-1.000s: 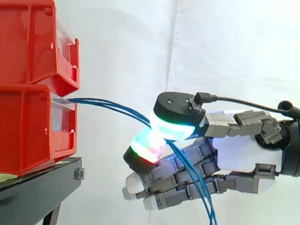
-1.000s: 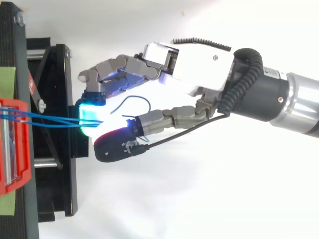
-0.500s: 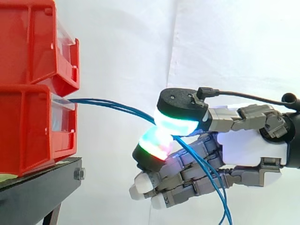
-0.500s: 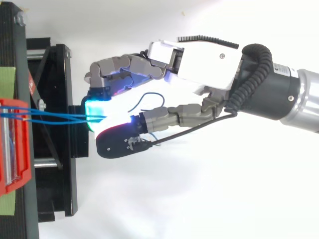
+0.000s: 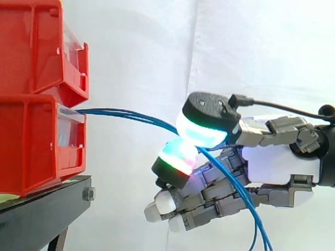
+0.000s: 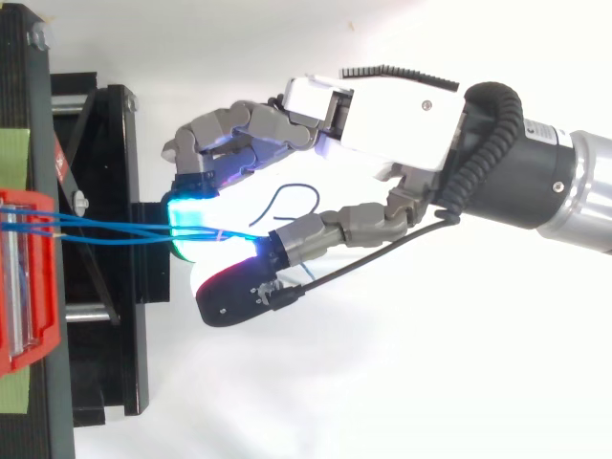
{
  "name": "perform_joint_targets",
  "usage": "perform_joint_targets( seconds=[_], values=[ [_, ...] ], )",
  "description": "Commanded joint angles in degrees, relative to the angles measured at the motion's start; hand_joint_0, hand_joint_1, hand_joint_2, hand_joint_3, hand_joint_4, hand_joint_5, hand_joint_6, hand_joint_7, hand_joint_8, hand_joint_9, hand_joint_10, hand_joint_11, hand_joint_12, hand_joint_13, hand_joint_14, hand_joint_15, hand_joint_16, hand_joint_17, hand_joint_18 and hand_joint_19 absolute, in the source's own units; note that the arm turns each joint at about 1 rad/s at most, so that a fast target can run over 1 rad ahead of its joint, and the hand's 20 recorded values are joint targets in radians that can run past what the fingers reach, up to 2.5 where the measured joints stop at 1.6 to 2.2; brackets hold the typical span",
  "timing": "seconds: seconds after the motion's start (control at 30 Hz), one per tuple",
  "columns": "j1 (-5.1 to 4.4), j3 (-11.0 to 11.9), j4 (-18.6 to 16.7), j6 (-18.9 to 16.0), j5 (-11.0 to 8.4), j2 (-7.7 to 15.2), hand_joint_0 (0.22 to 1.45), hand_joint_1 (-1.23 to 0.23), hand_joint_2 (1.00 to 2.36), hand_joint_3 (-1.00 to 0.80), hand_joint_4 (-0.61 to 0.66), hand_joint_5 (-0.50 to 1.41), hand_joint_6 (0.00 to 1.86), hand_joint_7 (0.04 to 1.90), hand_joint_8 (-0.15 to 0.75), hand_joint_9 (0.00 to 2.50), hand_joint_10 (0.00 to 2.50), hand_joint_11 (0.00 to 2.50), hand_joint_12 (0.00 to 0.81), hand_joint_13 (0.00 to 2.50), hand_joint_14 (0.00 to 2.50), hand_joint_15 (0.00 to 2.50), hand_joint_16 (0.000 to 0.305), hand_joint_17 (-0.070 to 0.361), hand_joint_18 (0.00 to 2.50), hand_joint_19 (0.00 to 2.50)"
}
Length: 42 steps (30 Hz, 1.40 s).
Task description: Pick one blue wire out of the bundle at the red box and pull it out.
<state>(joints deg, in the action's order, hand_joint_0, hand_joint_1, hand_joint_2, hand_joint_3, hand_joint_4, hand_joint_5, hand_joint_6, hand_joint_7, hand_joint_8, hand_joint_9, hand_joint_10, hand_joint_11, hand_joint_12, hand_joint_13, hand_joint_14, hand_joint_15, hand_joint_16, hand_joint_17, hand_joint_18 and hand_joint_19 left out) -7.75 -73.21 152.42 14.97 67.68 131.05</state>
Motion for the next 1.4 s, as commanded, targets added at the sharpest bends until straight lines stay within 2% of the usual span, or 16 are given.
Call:
perform_joint_targets(
  seconds=[0.0,0.23,0.3,0.37,0.4,0.47,0.57,0.77,1.07,1.37],
  values=[
    [0.1,0.0,-0.02,-0.03,0.0,0.0,0.46,-0.54,1.0,-0.5,0.38,-0.06,0.5,1.44,0.286,0.91,0.02,0.47,0.401,0.42,0.01,0.14,0.065,0.145,0.34,0.33],
    [0.19,0.0,-0.02,-0.03,0.0,0.0,0.48,-0.39,1.0,-0.5,0.36,-0.06,0.5,1.33,0.282,0.93,0.02,0.44,0.395,0.42,0.01,0.14,0.064,0.143,0.31,0.35],
    [0.19,0.0,-0.02,-0.03,0.0,-0.09,0.52,-0.47,1.0,-0.47,0.3,-0.06,0.5,1.38,0.278,0.93,0.02,0.48,0.379,0.42,0.01,0.15,0.06,0.136,0.31,0.36],
    [0.19,0.0,-0.02,-0.03,0.0,0.0,0.54,-0.52,1.0,-0.43,0.3,-0.06,0.5,1.48,0.275,0.94,0.02,0.52,0.377,0.42,0.01,0.16,0.059,0.134,0.32,0.36],
    [0.19,0.0,-0.02,-0.03,0.0,0.0,0.56,-0.59,1.01,-0.36,0.28,-0.08,0.57,1.4,0.277,0.97,0.02,0.6,0.375,0.44,0.01,0.16,0.058,0.131,0.32,0.37],
    [0.19,0.0,-0.02,-0.03,0.0,0.0,0.58,-0.65,1.01,-0.32,0.27,-0.1,0.63,1.3,0.28,0.98,0.02,0.62,0.375,0.45,0.01,0.17,0.058,0.13,0.33,0.37],
    [0.28,0.0,0.07,-0.03,0.0,0.0,0.58,-0.66,1.02,-0.27,0.29,-0.12,0.7,1.21,0.284,0.98,0.02,0.65,0.375,0.45,0.01,0.18,0.057,0.128,0.34,0.36],
    [0.28,0.0,0.24,-0.03,0.0,0.0,0.58,-0.69,1.02,-0.2,0.31,-0.12,0.74,1.2,0.288,0.99,0.02,0.68,0.379,0.45,0.01,0.18,0.057,0.128,0.34,0.35],
    [0.45,0.0,0.24,0.06,0.0,0.0,0.59,-0.82,1.02,-0.21,0.37,-0.13,0.74,1.24,0.289,0.96,0.03,0.7,0.381,0.43,0.01,0.16,0.057,0.128,0.34,0.31],
    [0.45,0.0,0.16,0.15,0.0,-0.18,0.64,-0.92,1.01,-0.32,0.38,-0.15,0.75,1.19,0.289,0.87,0.02,0.71,0.381,0.39,0.01,0.14,0.058,0.131,0.34,0.27]
  ],
)
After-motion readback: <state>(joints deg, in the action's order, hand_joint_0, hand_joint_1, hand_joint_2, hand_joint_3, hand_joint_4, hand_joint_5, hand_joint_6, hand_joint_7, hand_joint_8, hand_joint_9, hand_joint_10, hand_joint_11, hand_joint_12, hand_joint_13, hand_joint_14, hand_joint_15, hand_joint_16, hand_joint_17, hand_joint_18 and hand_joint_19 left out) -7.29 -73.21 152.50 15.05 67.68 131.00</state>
